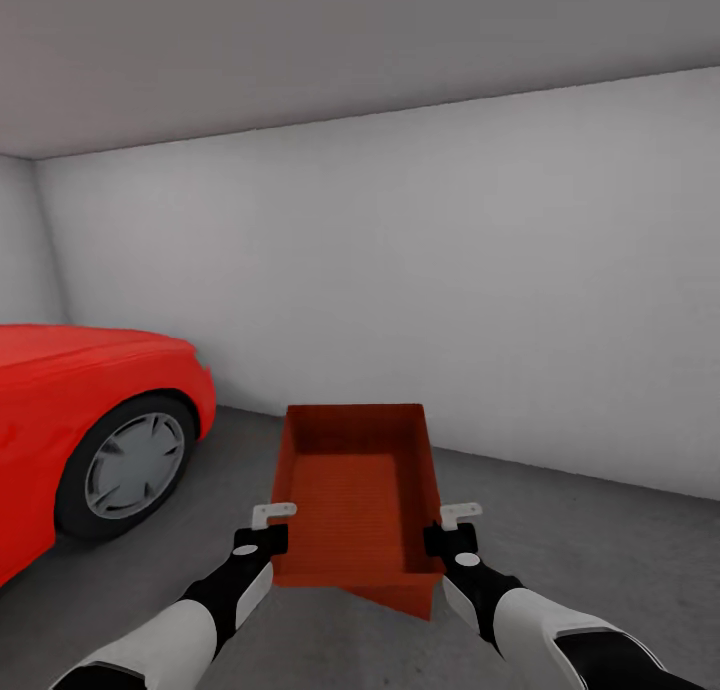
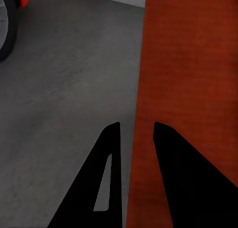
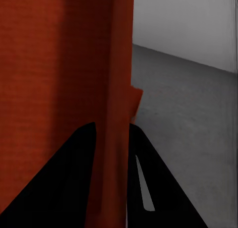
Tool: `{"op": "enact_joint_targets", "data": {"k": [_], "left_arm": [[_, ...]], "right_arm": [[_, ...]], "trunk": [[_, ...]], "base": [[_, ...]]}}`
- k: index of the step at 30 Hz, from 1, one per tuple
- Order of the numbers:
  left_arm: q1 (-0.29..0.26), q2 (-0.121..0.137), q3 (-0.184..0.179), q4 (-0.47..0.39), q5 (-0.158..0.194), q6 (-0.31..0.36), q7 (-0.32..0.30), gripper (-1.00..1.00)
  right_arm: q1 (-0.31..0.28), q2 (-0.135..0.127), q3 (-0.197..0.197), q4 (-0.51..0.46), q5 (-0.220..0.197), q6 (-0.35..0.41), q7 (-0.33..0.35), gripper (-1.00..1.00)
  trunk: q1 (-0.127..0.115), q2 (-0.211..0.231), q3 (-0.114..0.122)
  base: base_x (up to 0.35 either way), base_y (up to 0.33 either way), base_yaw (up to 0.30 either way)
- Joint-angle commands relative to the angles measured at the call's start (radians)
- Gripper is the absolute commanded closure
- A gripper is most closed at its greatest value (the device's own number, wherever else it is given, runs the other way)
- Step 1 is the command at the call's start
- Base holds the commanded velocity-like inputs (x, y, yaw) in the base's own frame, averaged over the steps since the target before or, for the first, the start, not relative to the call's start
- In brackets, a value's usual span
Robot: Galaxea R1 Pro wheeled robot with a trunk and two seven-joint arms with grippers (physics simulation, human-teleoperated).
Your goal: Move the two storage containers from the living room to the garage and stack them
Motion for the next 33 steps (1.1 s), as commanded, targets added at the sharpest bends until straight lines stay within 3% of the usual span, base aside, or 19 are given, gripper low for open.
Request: {"op": "enact_joint_targets", "data": {"k": [1, 33], "left_arm": [[-0.001, 0.0, 0.022, -0.054, -0.009, -0.007, 0.012, 1.0], [-0.001, 0.0, 0.023, -0.055, -0.009, -0.007, 0.011, 1.0]], "right_arm": [[-0.001, 0.002, -0.012, 0.004, 0.014, 0.003, 0.0, 1.0], [-0.001, 0.002, -0.012, 0.004, 0.014, 0.003, 0.0, 1.0]], "trunk": [[0.001, -0.001, -0.001], [0.001, -0.001, -0.001]], "base": [[0.299, 0.221, -0.289], [0.297, 0.226, -0.289]]}}
